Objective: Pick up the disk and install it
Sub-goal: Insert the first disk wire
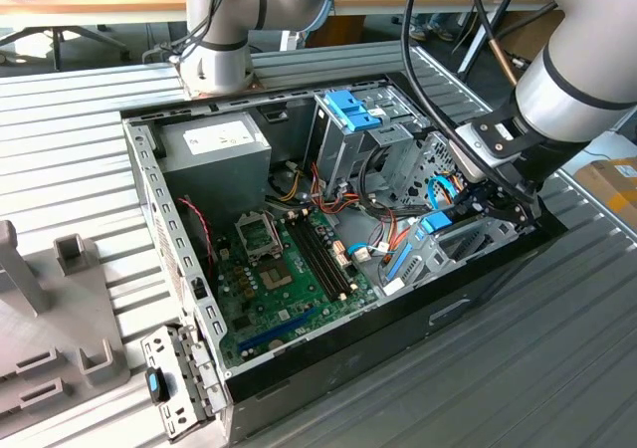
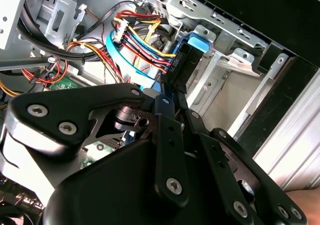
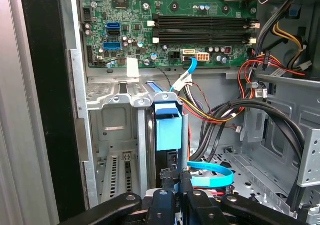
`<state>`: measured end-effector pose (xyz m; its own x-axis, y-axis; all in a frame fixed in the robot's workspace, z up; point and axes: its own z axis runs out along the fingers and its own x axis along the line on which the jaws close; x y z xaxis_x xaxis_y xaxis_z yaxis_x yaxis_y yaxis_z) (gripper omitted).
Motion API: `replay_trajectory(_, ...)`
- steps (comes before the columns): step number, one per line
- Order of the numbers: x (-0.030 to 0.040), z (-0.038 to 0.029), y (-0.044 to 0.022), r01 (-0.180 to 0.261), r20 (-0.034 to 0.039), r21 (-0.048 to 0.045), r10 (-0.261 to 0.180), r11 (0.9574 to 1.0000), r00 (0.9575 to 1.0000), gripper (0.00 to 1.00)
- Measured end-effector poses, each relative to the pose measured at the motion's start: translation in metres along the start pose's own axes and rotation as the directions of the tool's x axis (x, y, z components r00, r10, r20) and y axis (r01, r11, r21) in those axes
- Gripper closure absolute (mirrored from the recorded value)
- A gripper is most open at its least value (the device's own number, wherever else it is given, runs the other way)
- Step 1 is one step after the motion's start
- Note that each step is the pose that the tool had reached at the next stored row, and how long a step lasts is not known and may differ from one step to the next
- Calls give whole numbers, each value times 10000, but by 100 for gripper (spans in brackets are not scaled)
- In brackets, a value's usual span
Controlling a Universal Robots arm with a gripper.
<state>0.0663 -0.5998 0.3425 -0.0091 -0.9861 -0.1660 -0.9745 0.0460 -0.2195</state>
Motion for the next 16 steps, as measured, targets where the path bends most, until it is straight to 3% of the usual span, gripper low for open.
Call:
replay_trajectory(5,1,5,1,-11,47,-1,11,10000,10000,84)
replay_trajectory(16,4,36,5,-13,56,-1,13,10000,10000,84)
